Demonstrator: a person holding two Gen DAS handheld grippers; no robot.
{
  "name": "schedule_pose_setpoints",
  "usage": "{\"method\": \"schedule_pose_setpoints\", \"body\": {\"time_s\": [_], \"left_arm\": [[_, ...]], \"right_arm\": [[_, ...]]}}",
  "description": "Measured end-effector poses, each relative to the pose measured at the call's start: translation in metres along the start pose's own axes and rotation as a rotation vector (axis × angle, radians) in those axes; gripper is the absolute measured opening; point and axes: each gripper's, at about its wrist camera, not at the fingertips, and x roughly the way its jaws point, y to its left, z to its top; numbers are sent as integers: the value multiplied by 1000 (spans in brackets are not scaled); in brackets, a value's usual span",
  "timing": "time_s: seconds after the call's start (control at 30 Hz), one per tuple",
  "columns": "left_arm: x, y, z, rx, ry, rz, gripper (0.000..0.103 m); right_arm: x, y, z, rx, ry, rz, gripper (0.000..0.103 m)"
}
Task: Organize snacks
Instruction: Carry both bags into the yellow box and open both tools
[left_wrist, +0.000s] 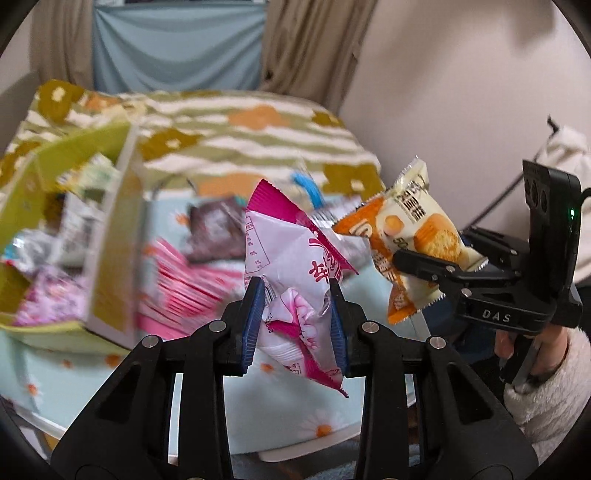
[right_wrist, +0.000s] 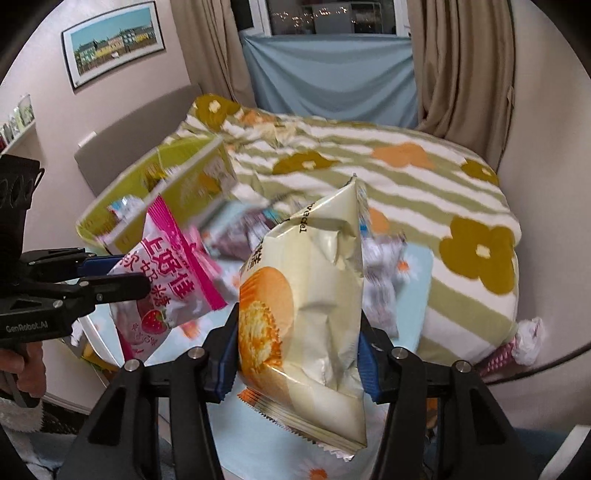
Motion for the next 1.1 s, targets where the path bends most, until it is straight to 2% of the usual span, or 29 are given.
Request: {"method": "schedule_pose_setpoints", "body": {"time_s": [0.13, 0.27, 0.43, 0.6, 0.77, 0.8, 0.87, 0.9, 0.93, 1.03, 1.1], "left_arm": [[-29, 35, 21, -25, -62, 47, 32], [-52, 86, 36, -61, -97, 96, 32], [-64, 158, 53, -108, -97, 144, 32], [-58, 234, 69, -145, -66, 167, 32], [-31, 287, 79, -132, -17, 181, 33], [-23, 295, 81, -119, 4, 197, 35], [-13, 306, 81, -99, 41, 221, 58], [-10, 311, 79, -91, 43, 227, 92], [-12, 312, 76, -87, 25, 234, 103], [-20, 314, 70, -51, 8, 216, 103], [-23, 311, 67, -20, 9, 249, 103]], "right_arm": [[-1, 29, 31, -23, -42, 33, 50], [10, 74, 69, -59, -78, 77, 50], [43, 126, 112, -66, -82, 134, 50], [88, 173, 147, -41, -55, 169, 50], [131, 205, 168, 5, -19, 160, 50], [135, 208, 169, 14, -14, 154, 50], [147, 214, 173, 40, 3, 142, 50], [151, 214, 175, 52, 9, 136, 50], [154, 216, 175, 63, 13, 130, 50], [160, 220, 173, 86, 32, 106, 50], [161, 223, 172, 89, 40, 91, 50]]}}
